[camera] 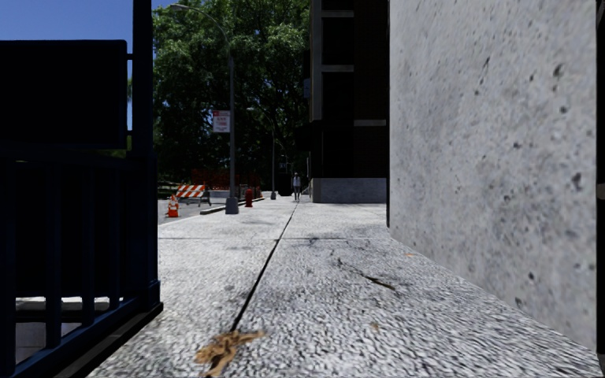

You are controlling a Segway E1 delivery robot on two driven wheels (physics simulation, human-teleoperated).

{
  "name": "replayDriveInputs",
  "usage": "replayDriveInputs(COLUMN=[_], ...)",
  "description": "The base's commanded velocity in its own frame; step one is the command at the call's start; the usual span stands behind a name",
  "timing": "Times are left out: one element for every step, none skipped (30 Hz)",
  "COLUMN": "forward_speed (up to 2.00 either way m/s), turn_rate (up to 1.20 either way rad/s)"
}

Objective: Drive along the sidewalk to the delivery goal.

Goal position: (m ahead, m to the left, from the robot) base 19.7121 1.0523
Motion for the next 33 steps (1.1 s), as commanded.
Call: replayDriveInputs(forward_speed=[2.00,2.00,2.00,2.00,2.00,2.00,2.00,2.00,2.00,2.00,2.00,2.00,2.00,2.00,2.00,2.00,2.00,2.00,2.00,2.00,2.00,2.00,2.00,2.00,2.00,2.00,2.00,2.00,2.00,2.00,2.00,2.00,2.00], turn_rate=[0.00,0.00,0.00,0.00,0.00,0.00,0.00,0.00,0.00,0.00,0.00,0.00,0.00,0.00,0.00,0.00,0.00,0.00,0.00,0.00,0.00,0.00,0.00,0.00,0.00,0.00,0.00,0.00,0.00,0.00,0.00,0.00,0.00])
